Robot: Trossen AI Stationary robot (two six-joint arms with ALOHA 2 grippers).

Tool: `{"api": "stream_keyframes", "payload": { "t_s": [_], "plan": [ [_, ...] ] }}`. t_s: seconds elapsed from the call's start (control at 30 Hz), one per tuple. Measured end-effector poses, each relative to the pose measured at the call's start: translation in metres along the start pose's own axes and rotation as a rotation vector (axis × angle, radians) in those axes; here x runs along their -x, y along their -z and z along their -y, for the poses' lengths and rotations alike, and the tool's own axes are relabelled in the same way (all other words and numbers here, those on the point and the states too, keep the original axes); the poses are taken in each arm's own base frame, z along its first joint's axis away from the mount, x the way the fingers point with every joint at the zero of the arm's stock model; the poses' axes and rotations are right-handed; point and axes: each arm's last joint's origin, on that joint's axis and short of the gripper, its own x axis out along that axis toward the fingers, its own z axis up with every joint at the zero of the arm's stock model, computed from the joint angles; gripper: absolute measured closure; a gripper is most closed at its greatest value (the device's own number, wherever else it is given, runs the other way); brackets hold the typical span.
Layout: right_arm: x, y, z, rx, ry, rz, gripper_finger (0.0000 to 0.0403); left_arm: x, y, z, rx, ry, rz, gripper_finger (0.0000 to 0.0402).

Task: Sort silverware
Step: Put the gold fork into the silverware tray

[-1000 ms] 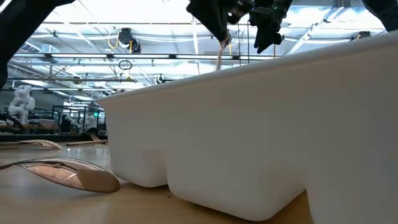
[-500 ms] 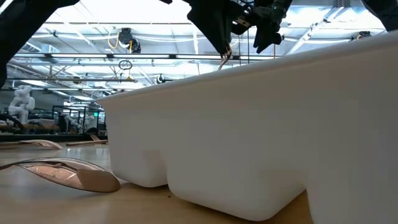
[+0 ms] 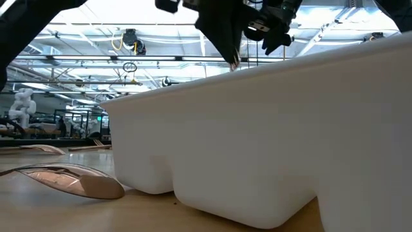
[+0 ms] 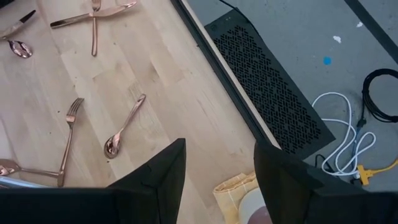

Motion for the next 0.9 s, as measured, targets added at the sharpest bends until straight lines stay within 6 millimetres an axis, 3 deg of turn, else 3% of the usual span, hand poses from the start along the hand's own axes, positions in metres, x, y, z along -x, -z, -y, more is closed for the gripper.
{"api": "stream_keyframes", "payload": {
  "t_s": [0.27, 0.9],
  "plan": [
    [-0.001, -0.001, -0.005, 0.023, -0.009, 0.000, 0.0227, -0.023, 0.005, -0.012, -0.013, 0.012, -0.019, 0.0402],
    [-0.001, -0.002, -0.005, 0.027, -0.007, 0.005, 0.0227, -0.026, 0.004, -0.023, -0.016, -0.020, 0.078, 0.0391]
  ]
}}
